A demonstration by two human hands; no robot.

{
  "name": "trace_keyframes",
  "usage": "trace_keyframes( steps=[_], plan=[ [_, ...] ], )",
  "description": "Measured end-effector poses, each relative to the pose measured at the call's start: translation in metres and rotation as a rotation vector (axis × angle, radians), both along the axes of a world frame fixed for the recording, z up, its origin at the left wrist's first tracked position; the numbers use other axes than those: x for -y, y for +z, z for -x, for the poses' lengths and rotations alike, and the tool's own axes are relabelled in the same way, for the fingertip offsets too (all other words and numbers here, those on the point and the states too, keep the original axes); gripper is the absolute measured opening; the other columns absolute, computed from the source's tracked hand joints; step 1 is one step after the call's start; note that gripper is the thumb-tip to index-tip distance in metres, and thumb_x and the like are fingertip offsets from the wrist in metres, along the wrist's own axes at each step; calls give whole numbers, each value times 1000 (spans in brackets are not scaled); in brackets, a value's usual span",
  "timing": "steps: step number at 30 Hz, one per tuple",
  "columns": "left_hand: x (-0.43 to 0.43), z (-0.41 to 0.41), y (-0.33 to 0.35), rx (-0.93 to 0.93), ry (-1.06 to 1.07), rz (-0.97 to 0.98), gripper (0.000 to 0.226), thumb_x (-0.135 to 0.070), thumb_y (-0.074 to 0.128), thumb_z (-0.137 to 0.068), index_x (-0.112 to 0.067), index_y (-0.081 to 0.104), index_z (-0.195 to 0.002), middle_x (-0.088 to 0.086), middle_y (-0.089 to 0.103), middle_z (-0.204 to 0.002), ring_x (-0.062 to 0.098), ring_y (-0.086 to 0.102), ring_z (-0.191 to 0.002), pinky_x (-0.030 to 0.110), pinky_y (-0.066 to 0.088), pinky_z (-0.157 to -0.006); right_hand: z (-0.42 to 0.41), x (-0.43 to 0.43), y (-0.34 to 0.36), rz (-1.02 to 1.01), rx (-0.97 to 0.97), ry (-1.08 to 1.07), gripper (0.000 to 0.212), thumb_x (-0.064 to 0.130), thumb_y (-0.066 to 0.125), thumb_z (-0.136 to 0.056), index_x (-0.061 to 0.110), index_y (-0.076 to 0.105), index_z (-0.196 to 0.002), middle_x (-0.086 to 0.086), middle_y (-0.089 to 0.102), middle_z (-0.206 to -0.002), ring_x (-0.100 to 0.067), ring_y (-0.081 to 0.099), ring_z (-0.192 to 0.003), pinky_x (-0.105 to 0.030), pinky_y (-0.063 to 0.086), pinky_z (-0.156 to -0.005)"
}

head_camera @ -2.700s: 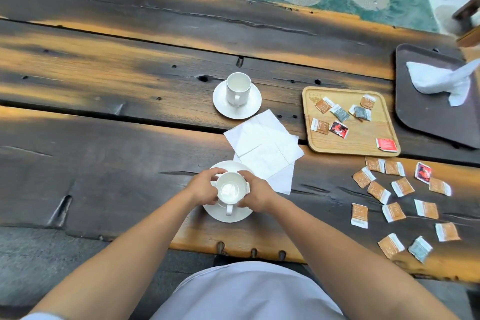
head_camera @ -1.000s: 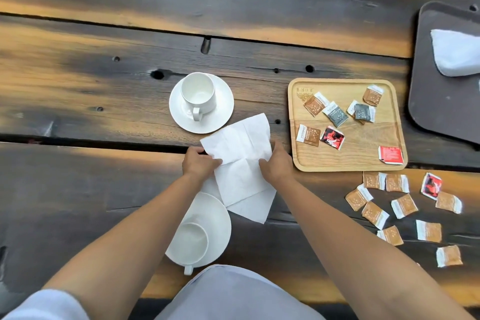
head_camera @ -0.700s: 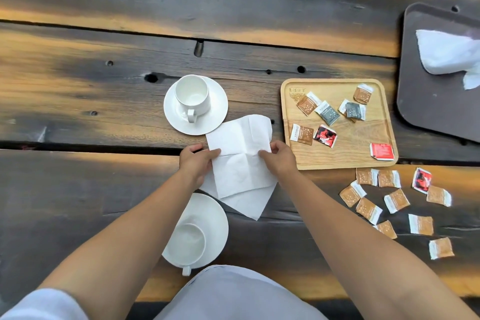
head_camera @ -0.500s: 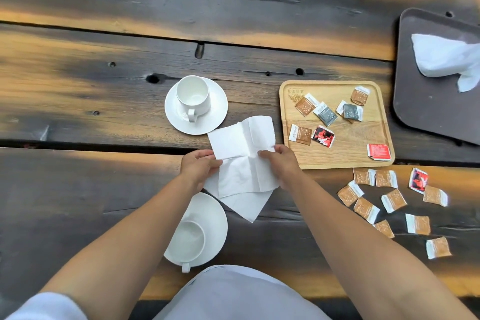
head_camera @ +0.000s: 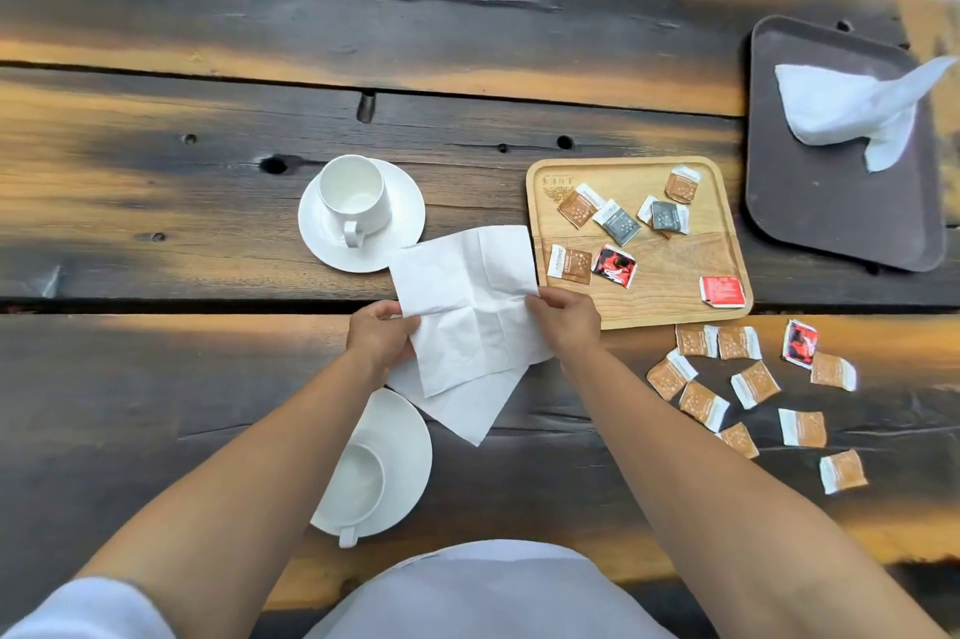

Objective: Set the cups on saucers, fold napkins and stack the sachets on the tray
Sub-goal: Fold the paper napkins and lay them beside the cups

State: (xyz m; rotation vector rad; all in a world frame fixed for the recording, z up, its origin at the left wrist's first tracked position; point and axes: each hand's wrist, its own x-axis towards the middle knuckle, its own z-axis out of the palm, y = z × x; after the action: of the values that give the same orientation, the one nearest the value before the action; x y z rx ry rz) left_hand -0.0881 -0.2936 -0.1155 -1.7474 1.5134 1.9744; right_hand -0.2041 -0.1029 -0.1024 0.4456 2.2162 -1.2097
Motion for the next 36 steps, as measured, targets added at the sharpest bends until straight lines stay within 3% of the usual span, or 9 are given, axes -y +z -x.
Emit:
trace_keyframes(
  steps=[4,6,10,13,16,21,28,36],
  plan=[
    [8,-1,0,-6,-18,38,17,1,67,-82,-14,63,-77,8,69,-76,16,62,-60,26,54,-57,2,-4,-1,66,37,-36,12,16,72,-80,20,76,-91,0,75,-94,-23,69,-94,-42,55,-92],
    [13,-2,0,-17,-10,34,17,2,68,-82,-14,64,-77,8,69,-78,19,61,-64,31,54,-64,1,-5,-1,144,107,-70,16,6,68,-82,21,73,-88,-3,74,-92,-23,68,-86,-44,57,-89],
    [20,-6,2,-43,-19,22,16,2,69,-82,-14,68,-81,6,70,-80,17,63,-65,28,53,-60,-2,-5,1,257,182,-161,20,-3,67,-84,16,69,-91,-8,70,-92,-20,65,-73,-36,57,-76],
    [23,-10,4,-77,-15,-35,17,5,67,-83,-12,69,-81,8,70,-84,20,64,-71,32,56,-70,-4,-5,6,311,239,-216,19,-5,66,-84,9,69,-96,-5,69,-84,-19,64,-68,-36,56,-72],
    [25,-13,9,-115,-6,-73,16,7,66,-84,-9,69,-84,9,70,-86,22,64,-75,36,55,-81,-4,-7,9,331,268,-223,19,-6,64,-85,13,68,-86,-5,69,-81,-21,63,-68,-36,56,-72],
    [26,-15,22,-207,3,-112,18,12,63,-83,-3,68,-91,11,71,-89,21,68,-76,26,60,-72,-3,-12,15,389,291,-199,26,-8,60,-85,14,70,-75,-5,73,-76,-20,67,-64,-37,56,-70],
    [25,-20,39,-320,13,-126,21,16,64,-78,-4,71,-80,13,75,-85,27,72,-77,35,60,-79,-7,-18,24,466,245,-137,28,-10,58,-86,11,66,-69,-6,74,-74,-21,68,-61,-29,56,-54],
    [17,-33,50,-418,-1,-52,26,15,62,-81,-7,75,-76,10,75,-83,28,70,-82,38,58,-84,-20,-22,36,581,223,-133,22,-11,59,-86,6,73,-88,-8,77,-85,-23,74,-72,-37,62,-68]
  ],
)
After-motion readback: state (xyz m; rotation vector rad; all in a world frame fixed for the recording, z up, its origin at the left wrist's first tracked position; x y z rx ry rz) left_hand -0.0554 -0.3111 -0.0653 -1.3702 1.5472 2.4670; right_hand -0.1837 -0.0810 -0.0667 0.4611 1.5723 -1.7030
